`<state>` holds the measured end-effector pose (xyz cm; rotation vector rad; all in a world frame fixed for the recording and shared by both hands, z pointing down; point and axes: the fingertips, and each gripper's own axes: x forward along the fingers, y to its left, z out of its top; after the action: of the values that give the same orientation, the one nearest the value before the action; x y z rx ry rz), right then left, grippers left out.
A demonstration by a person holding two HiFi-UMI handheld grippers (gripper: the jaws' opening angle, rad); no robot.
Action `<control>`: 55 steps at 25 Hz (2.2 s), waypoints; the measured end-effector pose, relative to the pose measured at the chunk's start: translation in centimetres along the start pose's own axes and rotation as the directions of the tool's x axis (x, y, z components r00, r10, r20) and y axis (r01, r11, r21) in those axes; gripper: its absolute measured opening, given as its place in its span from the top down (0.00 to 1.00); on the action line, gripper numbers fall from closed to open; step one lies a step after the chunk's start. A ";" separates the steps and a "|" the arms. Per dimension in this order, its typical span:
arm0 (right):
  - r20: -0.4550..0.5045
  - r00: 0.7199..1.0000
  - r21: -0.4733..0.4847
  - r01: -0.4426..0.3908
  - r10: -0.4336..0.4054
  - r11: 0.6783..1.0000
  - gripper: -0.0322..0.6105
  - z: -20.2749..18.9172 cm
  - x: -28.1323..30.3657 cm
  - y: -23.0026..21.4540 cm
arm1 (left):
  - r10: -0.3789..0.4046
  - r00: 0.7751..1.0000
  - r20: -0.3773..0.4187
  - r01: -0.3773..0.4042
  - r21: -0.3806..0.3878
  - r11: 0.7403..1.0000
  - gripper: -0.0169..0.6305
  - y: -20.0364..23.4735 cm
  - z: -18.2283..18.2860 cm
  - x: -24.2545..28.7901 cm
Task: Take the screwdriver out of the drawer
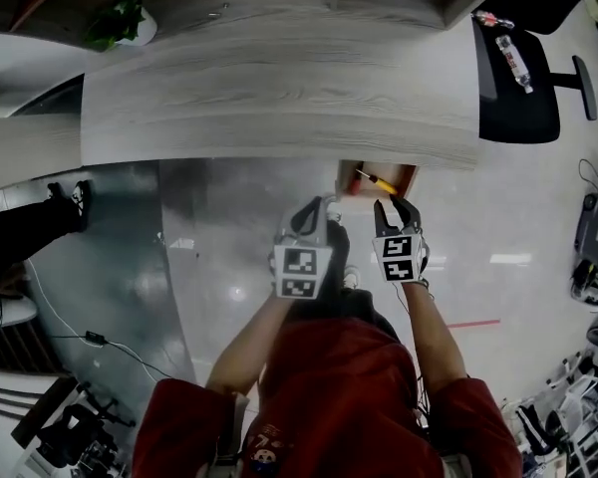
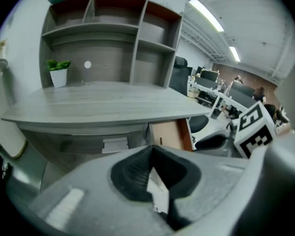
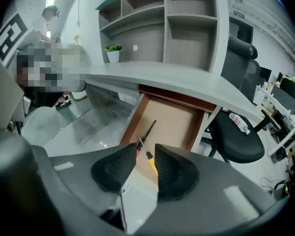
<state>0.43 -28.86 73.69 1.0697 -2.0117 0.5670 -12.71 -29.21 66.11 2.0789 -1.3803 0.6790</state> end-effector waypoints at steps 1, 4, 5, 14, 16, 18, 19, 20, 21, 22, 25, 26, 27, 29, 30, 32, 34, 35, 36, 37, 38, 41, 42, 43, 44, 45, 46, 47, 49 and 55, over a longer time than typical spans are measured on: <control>-0.013 1.000 -0.002 0.001 -0.001 1.000 0.77 -0.4 0.8 -0.1 | 0.001 1.000 -0.011 -0.001 -0.005 1.000 0.98 0.2 -0.5 0.5; -0.084 0.996 0.006 -0.012 0.012 1.000 0.78 -2.2 3.3 -0.3 | -0.002 0.999 -0.042 0.001 -0.016 1.000 0.98 0.7 -2.0 2.0; -0.100 0.995 0.007 -0.016 0.016 1.000 0.78 -2.6 4.2 -0.4 | -0.005 0.999 -0.051 0.004 -0.018 1.000 0.98 0.9 -2.5 2.5; -0.191 0.981 -0.065 0.028 -0.040 0.997 0.77 -5.3 10.9 -1.7 | -0.022 0.992 -0.123 0.018 -0.031 0.999 0.98 2.7 -6.0 6.9; -0.221 0.975 -0.101 0.011 -0.033 0.995 0.77 -6.0 12.1 -1.5 | -0.025 0.991 -0.133 0.020 -0.039 0.999 0.98 3.0 -6.6 7.5; -0.244 0.969 -0.145 0.005 -0.041 0.989 0.75 -6.4 13.3 -1.5 | -0.028 0.990 -0.141 0.021 -0.045 0.999 0.98 3.4 -7.1 8.0; -0.254 0.966 -0.162 0.005 -0.047 0.987 0.75 -6.7 13.8 -1.5 | -0.029 0.989 -0.146 0.022 -0.049 0.999 0.98 3.6 -7.4 8.2; -0.265 0.963 -0.177 0.004 -0.052 0.984 0.75 -6.9 14.2 -1.5 | -0.030 0.988 -0.151 0.022 -0.054 0.998 0.98 3.8 -7.6 8.3; -0.275 0.960 -0.190 0.003 -0.056 0.982 0.75 -7.1 14.5 -1.5 | -0.031 0.987 -0.156 0.022 -0.058 0.998 0.98 3.9 -7.9 8.4; -0.284 0.957 -0.201 0.002 -0.060 0.980 0.75 -7.3 14.7 -1.5 | -0.032 0.986 -0.161 0.022 -0.062 0.998 0.98 4.0 -8.2 8.5; -0.298 0.952 -0.196 0.008 -0.068 0.981 0.76 -7.7 15.4 -1.5 | -0.035 0.984 -0.172 0.023 -0.066 0.998 0.98 4.6 -8.8 8.9; -0.299 0.952 -0.186 0.015 -0.071 0.982 0.76 -7.6 15.7 -1.6 | -0.035 0.984 -0.175 0.024 -0.065 0.998 0.98 4.8 -8.9 9.0; -0.300 0.951 -0.180 0.022 -0.076 0.983 0.76 -7.6 15.9 -1.7 | -0.036 0.984 -0.176 0.025 -0.063 0.998 0.98 5.1 -9.0 9.2; -0.299 0.950 -0.185 0.040 -0.095 0.982 0.76 -7.6 16.1 -2.0 | -0.037 0.984 -0.177 0.026 -0.061 0.998 0.98 5.5 -9.2 9.6; -0.297 0.949 -0.195 0.049 -0.107 0.980 0.78 -7.7 16.2 -2.1 | -0.037 0.983 -0.178 0.026 -0.060 0.998 0.98 5.6 -9.2 9.8; -0.295 0.947 -0.225 0.061 -0.128 0.973 0.80 -7.8 16.1 -2.4 | -0.038 0.983 -0.179 0.028 -0.055 0.998 0.98 5.6 -9.2 10.1; -0.299 0.945 -0.250 0.056 -0.132 0.967 0.81 -7.8 16.1 -2.4 | -0.040 0.984 -0.174 0.032 -0.049 0.998 0.98 5.7 -8.9 10.1; -0.303 0.944 -0.261 0.046 -0.127 0.964 0.81 -7.7 16.1 -2.3 | -0.042 0.984 -0.171 0.035 -0.047 0.998 0.98 5.8 -8.8 10.0; -0.308 0.944 -0.272 0.033 -0.119 0.962 0.82 -7.6 16.0 -2.2 | -0.046 0.984 -0.170 0.039 -0.045 0.998 0.98 5.7 -8.7 9.8; -0.311 0.944 -0.282 0.021 -0.112 0.959 0.82 -7.6 15.9 -2.1 | -0.053 0.984 -0.172 0.046 -0.043 0.998 0.98 5.5 -8.8 9.7; -0.312 0.944 -0.292 0.012 -0.107 0.956 0.83 -7.6 15.7 -2.0 | -0.061 0.983 -0.176 0.055 -0.038 0.998 0.98 5.2 -8.9 9.5; -0.306 0.947 -0.302 0.004 -0.100 0.953 0.84 -7.1 15.1 -2.0 | -0.085 0.980 -0.177 0.083 -0.016 0.996 0.98 4.1 -8.7 9.4; -0.303 0.948 -0.301 0.003 -0.098 0.954 0.84 -6.8 14.8 -2.0 | -0.089 0.981 -0.173 0.088 -0.014 0.996 0.98 3.8 -8.5 9.2; -0.301 0.949 -0.301 0.000 -0.095 0.954 0.84 -6.6 14.5 -1.9 | -0.092 0.981 -0.168 0.091 -0.013 0.996 0.98 3.5 -8.3 9.1; -0.298 0.950 -0.302 -0.003 -0.092 0.953 0.84 -6.5 14.1 -1.7 | -0.093 0.982 -0.165 0.092 -0.012 0.996 0.98 3.3 -8.1 8.9; -0.295 0.952 -0.303 -0.007 -0.087 0.953 0.84 -6.3 13.7 -1.5 | -0.093 0.982 -0.162 0.092 -0.010 0.996 0.98 3.2 -7.8 8.7; -0.292 0.953 -0.302 -0.012 -0.081 0.953 0.84 -6.1 13.3 -1.2 | -0.092 0.983 -0.159 0.092 -0.006 0.996 0.98 3.0 -7.6 8.5; -0.287 0.955 -0.300 -0.016 -0.074 0.954 0.84 -6.0 12.9 -0.9 | -0.091 0.984 -0.155 0.092 -0.001 0.996 0.98 2.9 -7.3 8.3; -0.276 0.959 -0.298 -0.019 -0.067 0.955 0.84 -5.6 11.9 -0.6 | -0.089 0.986 -0.143 0.091 0.008 0.996 0.98 2.6 -6.6 7.9; -0.243 0.968 -0.271 -0.005 -0.063 0.963 0.84 -4.5 8.6 0.4 | -0.073 0.990 -0.117 0.078 0.035 0.996 0.98 2.4 -4.8 6.0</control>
<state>-1.02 -29.86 83.25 0.8177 -1.7874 0.3767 -13.44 -30.63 74.05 2.0758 -1.2275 0.7878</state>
